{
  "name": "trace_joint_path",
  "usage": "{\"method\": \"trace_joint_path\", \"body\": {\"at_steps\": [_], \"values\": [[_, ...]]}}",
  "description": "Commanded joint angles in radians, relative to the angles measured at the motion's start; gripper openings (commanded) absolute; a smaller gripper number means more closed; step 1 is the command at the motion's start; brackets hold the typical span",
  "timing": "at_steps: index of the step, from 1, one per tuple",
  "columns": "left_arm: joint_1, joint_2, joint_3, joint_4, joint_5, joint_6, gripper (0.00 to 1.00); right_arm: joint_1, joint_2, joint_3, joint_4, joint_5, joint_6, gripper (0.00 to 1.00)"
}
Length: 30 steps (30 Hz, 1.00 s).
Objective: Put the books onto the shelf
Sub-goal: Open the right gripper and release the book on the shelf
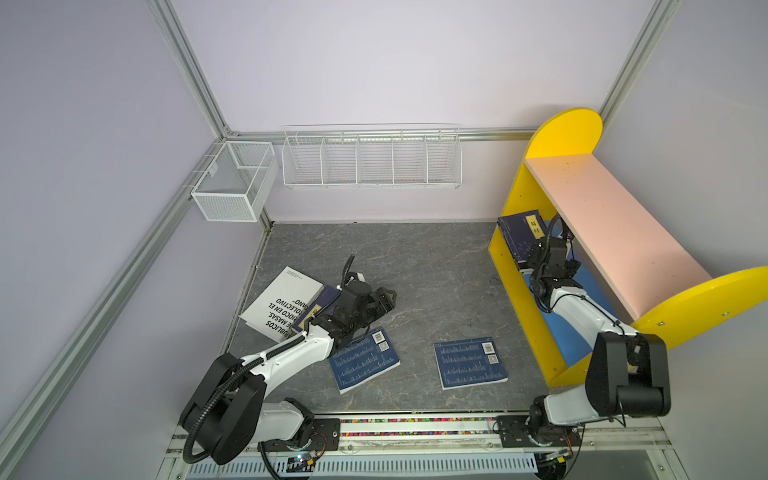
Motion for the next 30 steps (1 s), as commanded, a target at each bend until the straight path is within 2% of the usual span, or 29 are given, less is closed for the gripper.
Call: {"method": "trace_joint_path", "body": {"at_steps": [1, 3, 15, 20, 26, 30], "values": [[0.002, 0.005, 0.024, 0.014, 0.005, -0.002, 0.76, 0.045, -0.018, -0.036, -0.042, 0.080, -0.071, 0.88], [0.002, 0.004, 0.024, 0.012, 0.004, -0.001, 0.76, 0.052, -0.018, -0.017, -0.096, 0.147, -0.045, 0.89], [0.001, -0.015, 0.017, 0.003, 0.001, 0.004, 0.76, 0.046, -0.033, 0.085, -0.303, 0.281, 0.095, 0.89], [0.001, -0.016, 0.012, 0.013, 0.001, 0.001, 0.76, 0.045, -0.120, 0.080, -0.314, 0.198, 0.112, 0.89], [0.002, -0.018, 0.009, 0.018, 0.008, 0.002, 0.76, 0.052, -0.201, 0.088, -0.493, 0.127, 0.204, 0.89], [0.001, -0.016, 0.006, 0.024, 0.012, 0.003, 0.76, 0.059, -0.268, 0.018, -0.525, -0.009, 0.233, 0.89]]}}
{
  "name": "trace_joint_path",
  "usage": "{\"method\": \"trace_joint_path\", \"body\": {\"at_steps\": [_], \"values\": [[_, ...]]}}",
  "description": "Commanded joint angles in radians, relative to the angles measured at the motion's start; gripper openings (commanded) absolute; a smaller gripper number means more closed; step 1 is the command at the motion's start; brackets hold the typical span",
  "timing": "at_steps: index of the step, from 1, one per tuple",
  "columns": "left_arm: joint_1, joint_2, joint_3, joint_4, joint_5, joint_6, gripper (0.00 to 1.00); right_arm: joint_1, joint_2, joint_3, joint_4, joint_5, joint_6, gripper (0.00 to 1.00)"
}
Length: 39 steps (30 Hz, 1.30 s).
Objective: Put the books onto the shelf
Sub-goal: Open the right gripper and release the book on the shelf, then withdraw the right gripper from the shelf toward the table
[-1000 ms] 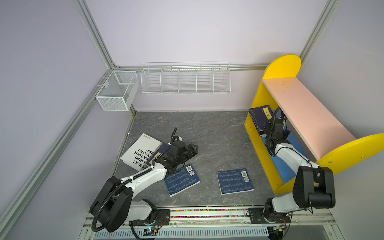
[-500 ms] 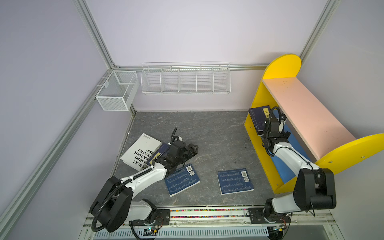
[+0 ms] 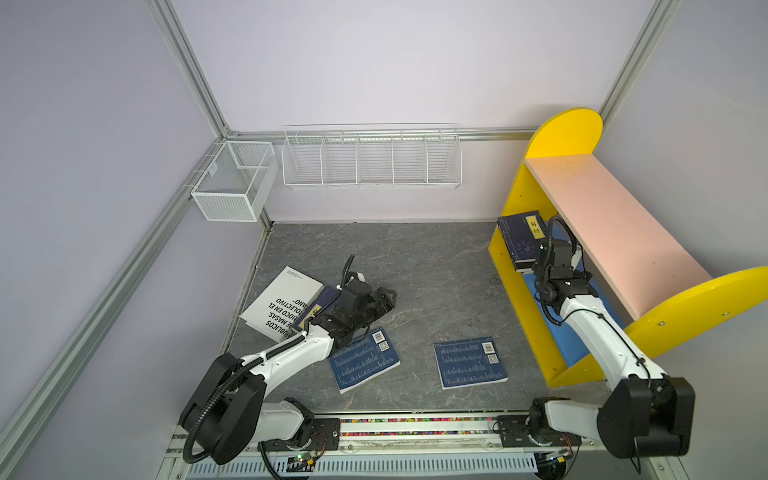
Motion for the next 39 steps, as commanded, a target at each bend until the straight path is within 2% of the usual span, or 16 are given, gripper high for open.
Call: {"method": "trace_joint_path", "body": {"at_steps": [1, 3, 9, 12, 17, 21, 28, 34, 39], "values": [[0.002, -0.014, 0.006, 0.026, 0.009, 0.002, 0.76, 0.013, -0.067, -0.052, -0.062, -0.146, 0.067, 0.89], [0.001, -0.009, 0.006, 0.031, 0.015, -0.001, 0.76, 0.028, -0.107, -0.061, -0.107, -0.222, 0.112, 0.91], [0.001, -0.004, 0.009, 0.032, 0.031, -0.001, 0.76, 0.136, -0.177, 0.021, -0.266, -0.265, 0.162, 1.00], [0.001, -0.002, 0.008, 0.040, 0.034, -0.005, 0.75, 0.198, -0.165, 0.052, -0.325, -0.295, 0.207, 0.94], [0.001, -0.006, 0.006, 0.044, 0.036, -0.007, 0.75, 0.254, -0.061, 0.117, -0.347, -0.436, 0.208, 0.89], [0.001, -0.021, 0.002, 0.033, 0.026, -0.004, 0.75, 0.302, 0.071, 0.234, -0.395, -0.449, 0.160, 0.90], [0.001, -0.064, -0.025, 0.016, -0.001, -0.007, 0.75, 0.287, 0.246, 0.385, -0.436, -0.422, 0.062, 0.96], [0.002, -0.093, -0.020, -0.021, -0.022, -0.002, 0.76, 0.191, 0.362, 0.484, -0.427, -0.569, 0.008, 0.96], [0.003, -0.112, -0.043, -0.002, -0.038, -0.023, 0.76, 0.181, 0.412, 0.535, -0.439, -0.602, -0.019, 0.96]]}}
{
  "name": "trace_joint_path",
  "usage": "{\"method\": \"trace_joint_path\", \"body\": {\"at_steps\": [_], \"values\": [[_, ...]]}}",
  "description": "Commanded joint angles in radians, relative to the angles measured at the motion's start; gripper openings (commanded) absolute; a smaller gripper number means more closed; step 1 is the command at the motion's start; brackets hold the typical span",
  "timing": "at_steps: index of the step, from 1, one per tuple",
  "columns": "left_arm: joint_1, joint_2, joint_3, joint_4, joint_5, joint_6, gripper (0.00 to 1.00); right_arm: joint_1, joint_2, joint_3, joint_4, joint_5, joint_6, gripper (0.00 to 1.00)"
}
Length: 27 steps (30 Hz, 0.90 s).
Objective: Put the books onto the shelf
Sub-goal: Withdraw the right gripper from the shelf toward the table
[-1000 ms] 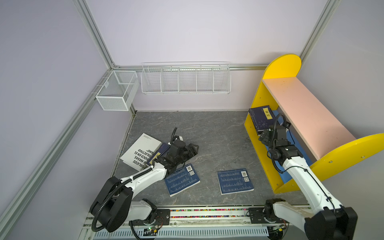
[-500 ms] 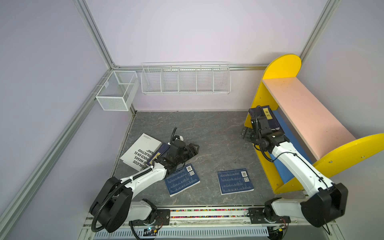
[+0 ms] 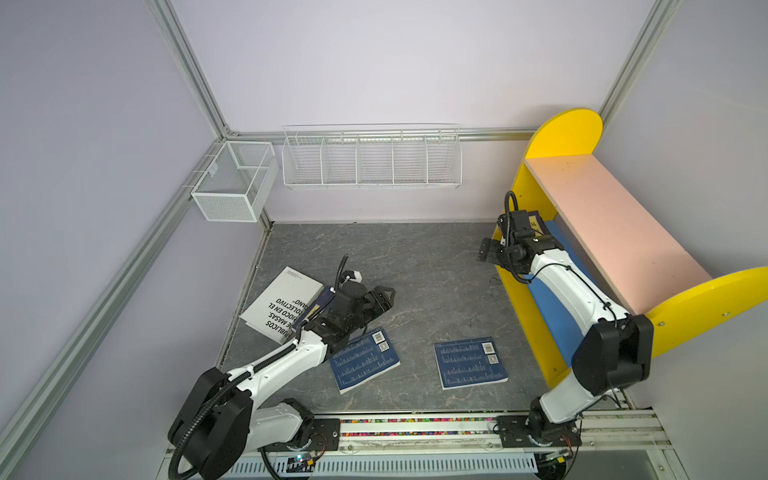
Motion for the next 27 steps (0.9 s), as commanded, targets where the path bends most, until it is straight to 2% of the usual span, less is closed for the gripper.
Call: {"method": "trace_joint_path", "body": {"at_steps": [1, 7, 10, 13, 20, 27], "values": [[0.003, -0.022, -0.034, 0.023, -0.028, -0.025, 0.76, 0.005, 0.033, 0.058, -0.042, -0.056, -0.051, 0.96], [0.003, -0.025, -0.024, 0.018, -0.036, -0.019, 0.76, -0.002, 0.060, 0.076, -0.066, 0.017, -0.085, 0.95], [0.003, -0.025, -0.024, 0.013, -0.036, -0.017, 0.76, -0.009, 0.066, 0.077, -0.073, 0.018, -0.096, 0.95], [0.003, -0.026, -0.024, 0.013, -0.036, -0.018, 0.76, -0.044, 0.071, 0.079, -0.081, 0.040, -0.108, 0.96], [0.003, -0.029, -0.025, 0.015, -0.035, -0.020, 0.76, -0.052, 0.081, 0.084, -0.064, 0.045, -0.143, 0.96], [0.003, -0.033, -0.028, 0.014, -0.040, -0.022, 0.76, -0.052, 0.060, 0.059, -0.033, -0.007, -0.156, 0.96]]}}
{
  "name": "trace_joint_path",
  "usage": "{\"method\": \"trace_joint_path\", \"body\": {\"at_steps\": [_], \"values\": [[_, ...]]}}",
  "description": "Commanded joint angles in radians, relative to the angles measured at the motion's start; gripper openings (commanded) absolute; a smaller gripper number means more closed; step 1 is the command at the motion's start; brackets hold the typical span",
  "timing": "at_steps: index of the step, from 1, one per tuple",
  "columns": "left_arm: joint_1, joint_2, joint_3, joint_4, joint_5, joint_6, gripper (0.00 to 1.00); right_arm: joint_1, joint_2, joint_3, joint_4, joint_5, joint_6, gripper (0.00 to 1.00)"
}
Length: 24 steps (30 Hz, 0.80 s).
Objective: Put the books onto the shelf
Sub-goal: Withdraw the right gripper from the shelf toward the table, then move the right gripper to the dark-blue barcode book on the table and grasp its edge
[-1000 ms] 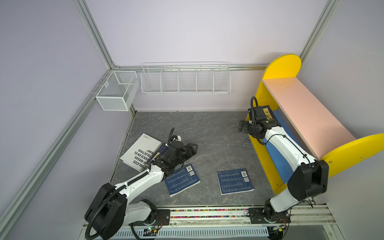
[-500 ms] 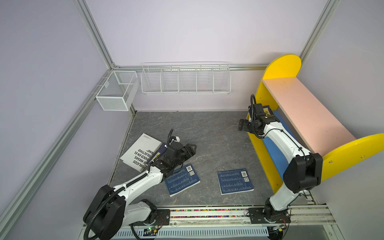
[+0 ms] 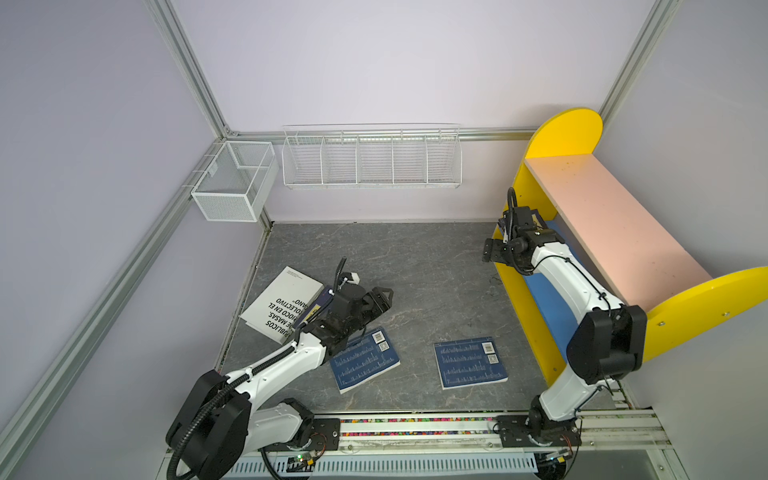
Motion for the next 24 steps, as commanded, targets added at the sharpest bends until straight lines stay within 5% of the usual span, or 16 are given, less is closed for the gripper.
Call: {"method": "trace_joint_path", "body": {"at_steps": [1, 8, 12, 13, 24], "values": [[0.003, -0.016, -0.004, 0.006, -0.024, -0.006, 0.76, -0.003, 0.002, 0.004, 0.016, -0.017, -0.035, 0.96], [0.005, -0.046, 0.013, -0.066, -0.038, 0.042, 0.77, 0.026, -0.033, -0.003, 0.065, -0.167, -0.086, 0.95], [0.019, -0.105, 0.024, -0.226, -0.087, 0.086, 0.81, 0.147, -0.074, -0.013, 0.078, -0.198, -0.114, 0.94], [0.027, -0.126, 0.022, -0.271, -0.096, 0.097, 0.95, 0.176, -0.080, -0.023, 0.082, -0.214, -0.104, 0.94], [0.065, -0.474, -0.117, -0.754, -0.168, 0.004, 1.00, 0.477, -0.045, -0.302, 0.308, -0.516, 0.211, 0.82]]}}
